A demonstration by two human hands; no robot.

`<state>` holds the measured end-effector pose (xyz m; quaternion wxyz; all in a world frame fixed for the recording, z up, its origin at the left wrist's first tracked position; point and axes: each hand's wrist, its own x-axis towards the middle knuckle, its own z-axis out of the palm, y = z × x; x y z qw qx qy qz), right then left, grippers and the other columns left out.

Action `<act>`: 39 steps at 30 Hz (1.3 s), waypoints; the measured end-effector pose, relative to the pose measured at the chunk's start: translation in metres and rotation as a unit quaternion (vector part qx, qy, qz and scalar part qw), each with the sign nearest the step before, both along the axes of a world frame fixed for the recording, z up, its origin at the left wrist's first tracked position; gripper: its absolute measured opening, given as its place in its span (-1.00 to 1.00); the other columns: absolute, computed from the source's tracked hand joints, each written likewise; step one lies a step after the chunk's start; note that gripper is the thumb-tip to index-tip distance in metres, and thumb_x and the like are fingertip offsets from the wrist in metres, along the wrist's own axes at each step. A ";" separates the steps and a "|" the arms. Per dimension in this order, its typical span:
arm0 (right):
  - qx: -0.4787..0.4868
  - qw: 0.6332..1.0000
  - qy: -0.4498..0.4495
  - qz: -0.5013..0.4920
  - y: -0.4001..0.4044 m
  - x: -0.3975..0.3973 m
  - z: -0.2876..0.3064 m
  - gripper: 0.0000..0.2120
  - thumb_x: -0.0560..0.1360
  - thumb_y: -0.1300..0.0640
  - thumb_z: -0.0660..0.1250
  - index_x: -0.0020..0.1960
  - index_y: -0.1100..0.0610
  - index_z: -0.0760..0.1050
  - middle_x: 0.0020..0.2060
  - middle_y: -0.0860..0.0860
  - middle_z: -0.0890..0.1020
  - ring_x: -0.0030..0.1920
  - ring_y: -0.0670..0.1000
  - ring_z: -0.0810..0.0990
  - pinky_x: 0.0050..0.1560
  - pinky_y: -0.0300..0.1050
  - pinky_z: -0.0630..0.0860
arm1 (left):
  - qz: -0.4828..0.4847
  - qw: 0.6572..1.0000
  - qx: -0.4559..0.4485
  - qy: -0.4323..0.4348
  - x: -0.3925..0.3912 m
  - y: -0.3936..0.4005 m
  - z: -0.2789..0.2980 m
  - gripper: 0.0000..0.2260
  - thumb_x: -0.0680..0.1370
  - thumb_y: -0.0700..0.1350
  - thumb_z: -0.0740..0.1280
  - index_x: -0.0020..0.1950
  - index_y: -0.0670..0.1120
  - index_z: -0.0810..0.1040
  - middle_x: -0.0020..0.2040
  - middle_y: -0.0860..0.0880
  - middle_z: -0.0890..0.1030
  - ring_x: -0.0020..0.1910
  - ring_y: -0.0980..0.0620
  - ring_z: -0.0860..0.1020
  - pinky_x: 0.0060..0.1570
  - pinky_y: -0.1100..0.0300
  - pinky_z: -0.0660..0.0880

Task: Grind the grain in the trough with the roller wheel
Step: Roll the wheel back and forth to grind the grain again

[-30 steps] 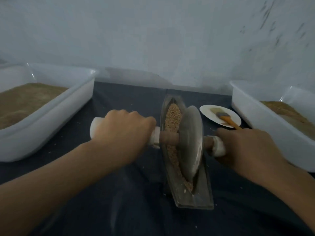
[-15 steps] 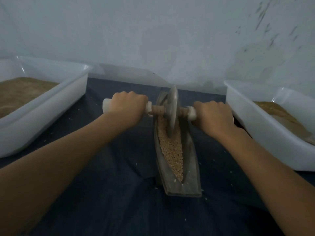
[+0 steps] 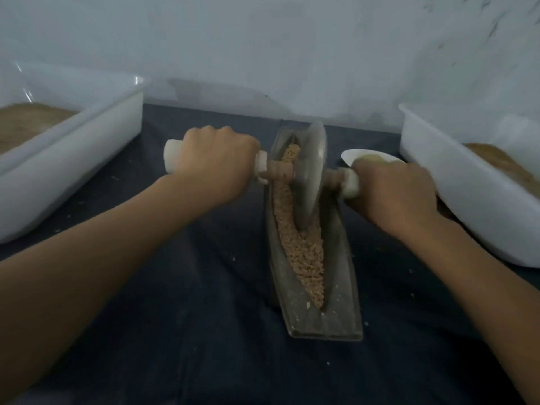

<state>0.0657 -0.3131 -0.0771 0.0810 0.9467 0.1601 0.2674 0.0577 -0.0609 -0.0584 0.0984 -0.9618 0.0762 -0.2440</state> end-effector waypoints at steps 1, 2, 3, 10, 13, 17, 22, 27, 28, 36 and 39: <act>-0.005 1.000 -0.022 0.002 0.004 0.015 0.003 -0.76 0.42 -0.08 0.37 -0.16 0.06 0.42 -0.31 0.07 0.55 -0.26 0.18 0.54 -0.32 -0.06 0.35 | 0.007 1.000 -0.021 0.006 0.008 0.002 -0.002 -0.92 0.46 -0.03 0.34 -0.08 0.04 0.49 -0.16 -0.07 0.55 -0.13 -0.19 0.55 -0.25 0.06 0.27; -0.008 0.999 -0.034 0.000 0.009 0.027 0.007 -0.75 0.42 -0.06 0.38 -0.18 0.08 0.39 -0.33 0.10 0.54 -0.29 0.19 0.54 -0.32 -0.06 0.32 | 0.013 0.999 -0.042 0.012 0.016 0.004 -0.003 -0.91 0.46 -0.02 0.34 -0.08 0.04 0.48 -0.12 -0.08 0.57 -0.11 -0.19 0.55 -0.24 0.06 0.28; -0.012 0.999 -0.039 -0.004 0.012 0.036 0.012 -0.75 0.42 -0.05 0.38 -0.19 0.08 0.36 -0.34 0.12 0.55 -0.30 0.20 0.54 -0.33 -0.06 0.28 | 0.018 0.998 -0.055 0.019 0.022 0.005 -0.005 -0.90 0.45 -0.02 0.35 -0.08 0.03 0.47 -0.10 -0.09 0.57 -0.10 -0.19 0.55 -0.23 0.06 0.29; -0.034 0.999 0.027 -0.002 0.004 -0.021 0.015 -0.71 0.37 -0.07 0.37 -0.22 -0.01 0.26 -0.33 0.03 0.52 -0.33 0.11 0.44 -0.36 -0.11 0.35 | -0.028 0.999 -0.009 0.017 -0.024 0.014 -0.002 -0.82 0.44 0.01 0.35 -0.18 0.08 0.33 -0.34 0.05 0.41 -0.41 -0.04 0.38 -0.39 0.15 0.18; 0.000 0.997 -0.027 0.072 -0.012 -0.069 0.017 -0.64 0.17 -0.09 0.44 -0.32 -0.02 0.26 -0.53 -0.12 0.21 -0.51 0.02 0.15 -0.47 -0.30 0.11 | -0.065 0.996 0.062 -0.028 -0.069 0.021 0.000 -0.63 0.29 0.03 0.46 -0.29 0.09 0.22 -0.49 0.10 0.26 -0.56 0.08 0.09 -0.45 0.27 -0.06; 0.026 0.996 -0.001 0.080 -0.017 -0.067 0.010 -0.69 0.20 -0.06 0.45 -0.33 0.01 0.33 -0.53 -0.08 0.30 -0.51 0.06 0.25 -0.49 -0.21 0.27 | -0.050 0.996 0.073 -0.019 -0.069 0.019 0.007 -0.59 0.31 0.03 0.45 -0.31 0.09 0.16 -0.49 0.10 0.23 -0.55 0.07 0.13 -0.45 0.27 -0.04; 0.028 0.999 0.030 -0.034 -0.002 0.007 -0.004 -0.79 0.44 -0.14 0.31 -0.07 -0.01 0.44 -0.18 0.05 0.58 -0.13 0.17 0.54 -0.24 -0.04 0.40 | 0.004 0.999 0.025 -0.034 -0.008 0.000 -0.001 -0.79 0.45 -0.05 0.36 -0.16 0.02 0.30 -0.28 0.01 0.50 -0.26 -0.12 0.54 -0.36 0.10 0.21; 0.035 0.998 0.024 -0.041 0.009 0.034 0.004 -0.85 0.45 -0.04 0.30 -0.12 0.02 0.40 -0.28 0.03 0.55 -0.30 0.11 0.46 -0.34 -0.09 0.33 | 0.009 1.000 -0.008 -0.028 0.017 -0.001 0.003 -0.80 0.45 -0.09 0.36 -0.15 0.01 0.32 -0.16 -0.08 0.58 -0.17 -0.19 0.57 -0.29 0.06 0.27; 0.032 0.998 0.026 -0.042 0.009 0.026 0.005 -0.86 0.44 -0.04 0.29 -0.13 0.01 0.39 -0.26 0.03 0.56 -0.27 0.12 0.50 -0.32 -0.08 0.37 | -0.003 1.000 -0.006 -0.028 0.012 0.001 0.003 -0.80 0.45 -0.09 0.35 -0.15 0.01 0.30 -0.15 -0.07 0.58 -0.17 -0.18 0.56 -0.29 0.06 0.27; 0.032 0.997 -0.003 0.077 -0.019 -0.079 0.011 -0.63 0.20 -0.06 0.45 -0.33 -0.07 0.22 -0.57 -0.16 0.26 -0.57 -0.14 0.17 -0.56 -0.25 0.22 | -0.135 0.983 0.057 -0.107 -0.075 0.021 0.007 -0.56 0.19 -0.13 0.53 -0.30 -0.03 0.23 -0.51 0.00 0.41 -0.61 -0.09 0.37 -0.42 0.30 -0.04; 0.035 0.997 0.036 0.051 -0.017 -0.068 0.007 -0.65 0.26 -0.07 0.43 -0.32 -0.06 0.23 -0.51 -0.14 0.35 -0.51 -0.09 0.24 -0.48 -0.20 0.21 | -0.076 0.992 0.067 -0.078 -0.067 0.016 0.005 -0.60 0.29 -0.07 0.50 -0.28 -0.01 0.22 -0.47 0.02 0.41 -0.54 -0.03 0.25 -0.44 0.27 0.00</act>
